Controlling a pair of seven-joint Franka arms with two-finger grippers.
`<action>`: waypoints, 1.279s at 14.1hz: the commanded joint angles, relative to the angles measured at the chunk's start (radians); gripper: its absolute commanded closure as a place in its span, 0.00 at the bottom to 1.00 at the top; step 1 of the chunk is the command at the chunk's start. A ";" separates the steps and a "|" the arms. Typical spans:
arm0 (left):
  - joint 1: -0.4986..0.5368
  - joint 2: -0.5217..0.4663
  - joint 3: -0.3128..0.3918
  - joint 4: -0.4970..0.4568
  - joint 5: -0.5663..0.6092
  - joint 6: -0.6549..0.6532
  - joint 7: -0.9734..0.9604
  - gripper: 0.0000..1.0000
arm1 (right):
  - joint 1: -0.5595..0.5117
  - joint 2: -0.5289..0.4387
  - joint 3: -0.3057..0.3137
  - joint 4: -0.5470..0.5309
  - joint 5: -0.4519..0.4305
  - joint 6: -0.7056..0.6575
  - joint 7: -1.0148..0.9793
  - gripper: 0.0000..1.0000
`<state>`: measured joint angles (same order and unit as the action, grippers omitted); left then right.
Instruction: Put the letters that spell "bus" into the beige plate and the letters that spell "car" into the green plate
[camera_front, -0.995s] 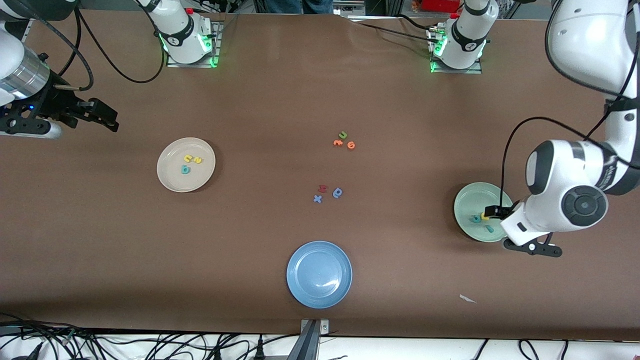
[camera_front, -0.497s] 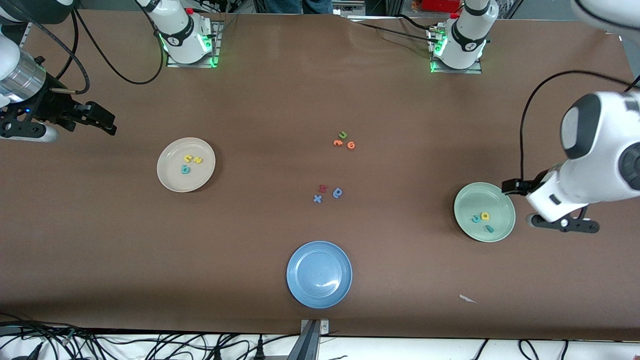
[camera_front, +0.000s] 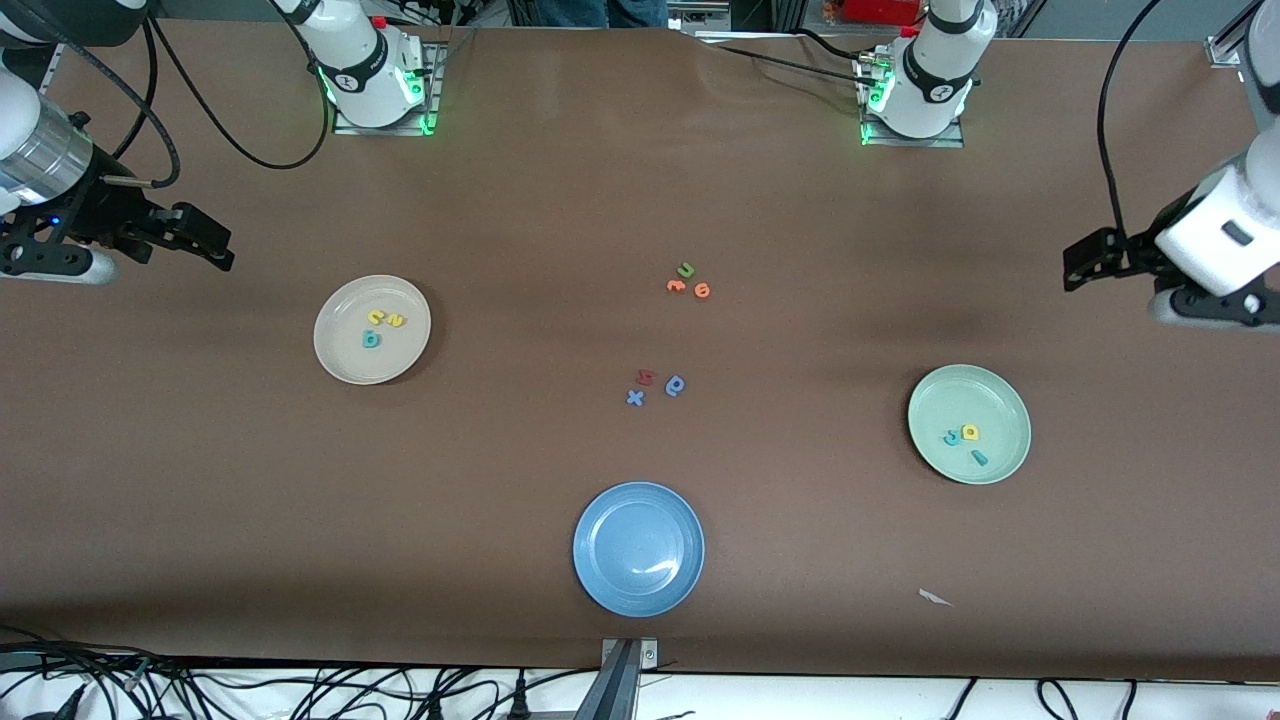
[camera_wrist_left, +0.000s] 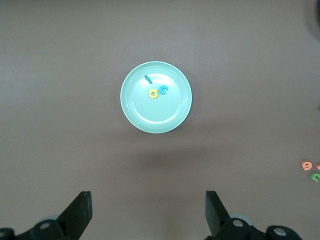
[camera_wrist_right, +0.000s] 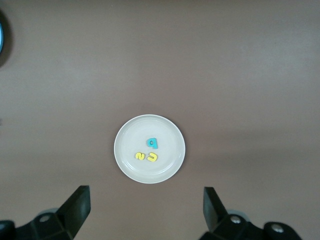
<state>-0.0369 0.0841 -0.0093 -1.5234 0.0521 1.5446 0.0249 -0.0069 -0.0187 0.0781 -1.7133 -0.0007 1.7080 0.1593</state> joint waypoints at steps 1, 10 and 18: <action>0.008 -0.082 -0.006 -0.076 -0.023 0.020 -0.011 0.00 | -0.002 0.009 -0.004 0.023 0.021 -0.010 -0.014 0.00; 0.003 -0.126 -0.006 -0.086 -0.044 0.029 -0.013 0.00 | -0.002 0.009 -0.004 0.023 0.021 -0.008 -0.014 0.00; 0.002 -0.139 -0.006 -0.090 -0.044 0.029 -0.013 0.00 | -0.002 0.009 -0.003 0.023 0.021 -0.010 -0.015 0.00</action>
<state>-0.0374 -0.0192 -0.0126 -1.5755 0.0306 1.5562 0.0203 -0.0072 -0.0187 0.0770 -1.7132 0.0003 1.7085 0.1593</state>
